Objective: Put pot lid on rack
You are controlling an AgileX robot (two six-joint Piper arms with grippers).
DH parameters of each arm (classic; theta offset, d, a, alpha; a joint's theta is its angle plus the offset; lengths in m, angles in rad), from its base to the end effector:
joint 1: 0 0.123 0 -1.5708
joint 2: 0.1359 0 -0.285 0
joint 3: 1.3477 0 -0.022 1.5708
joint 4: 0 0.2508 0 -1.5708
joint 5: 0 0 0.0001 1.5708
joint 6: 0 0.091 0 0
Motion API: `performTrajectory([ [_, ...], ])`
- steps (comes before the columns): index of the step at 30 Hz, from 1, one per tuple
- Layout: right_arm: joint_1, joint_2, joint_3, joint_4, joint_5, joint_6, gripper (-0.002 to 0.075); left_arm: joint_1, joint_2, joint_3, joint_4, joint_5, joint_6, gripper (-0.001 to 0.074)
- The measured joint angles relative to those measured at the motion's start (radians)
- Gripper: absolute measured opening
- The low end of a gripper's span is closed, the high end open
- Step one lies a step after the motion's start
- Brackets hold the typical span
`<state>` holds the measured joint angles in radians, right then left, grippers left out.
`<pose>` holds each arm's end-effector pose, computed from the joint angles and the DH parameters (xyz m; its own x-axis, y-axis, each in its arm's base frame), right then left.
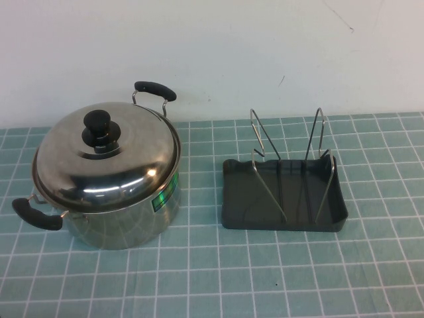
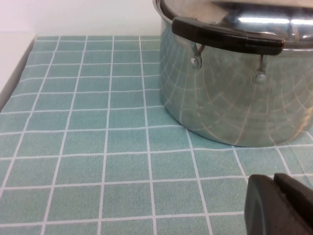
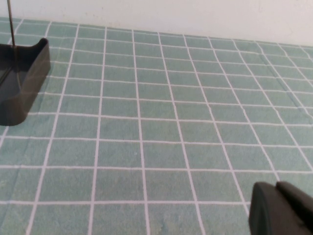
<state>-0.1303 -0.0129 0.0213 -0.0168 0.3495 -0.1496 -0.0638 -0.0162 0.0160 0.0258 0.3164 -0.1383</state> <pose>0.0526 -0.0074 0.1752 -0.2838 -0.1289 -0.9502 0.0899 0.9830 -0.1602 0.0535 -0.0027 0.1801 -0.2313 -0.0990 -0.9678 0.0299 0.9936 -0.1088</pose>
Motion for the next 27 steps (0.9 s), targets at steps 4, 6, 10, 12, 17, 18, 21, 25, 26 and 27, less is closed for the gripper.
performTrajectory([
  [4,0.0,0.0,0.0,0.0,0.0,0.0,-0.0001,0.0,0.0,0.0,0.0,0.0,0.0,-0.0003],
  [6,0.0,0.0,0.0,0.0,0.0,0.0,-0.0001,0.0,0.0,0.0,0.0,0.0,0.0,-0.0003],
  [10,0.0,0.0,0.0,0.0,0.0,0.0,-0.0001,0.0,0.0,0.0,0.0,0.0,0.0,-0.0003],
  [12,0.0,0.0,0.0,0.0,0.0,-0.011,-0.0001,0.0,0.0,0.0,0.0,0.0,0.0,-0.0003],
  [17,0.0,0.0,0.006,-0.019,-0.046,-0.017,-0.0001,0.0,0.0,0.003,0.017,-0.04,0.0,-0.0003],
  [18,0.0,0.0,0.006,-0.025,-0.07,-0.017,-0.0001,0.0,0.0,0.005,0.024,-0.062,0.0,-0.0003],
  [21,0.0,0.0,0.006,-0.036,-0.192,-0.018,-0.0001,0.0,0.0,0.005,0.047,-0.174,0.0,-0.0003],
  [25,0.0,0.0,0.006,-0.038,-0.45,-0.02,-0.0001,0.0,0.0,0.005,0.098,-0.39,0.0,-0.0003],
  [26,0.0,0.0,0.006,-0.038,-0.523,-0.02,-0.0001,0.0,0.0,0.005,0.103,-0.454,0.0,-0.0003],
  [27,0.0,0.0,0.006,-0.038,-0.591,-0.02,-0.0001,0.0,0.0,0.005,0.111,-0.519,0.0,-0.0003],
])
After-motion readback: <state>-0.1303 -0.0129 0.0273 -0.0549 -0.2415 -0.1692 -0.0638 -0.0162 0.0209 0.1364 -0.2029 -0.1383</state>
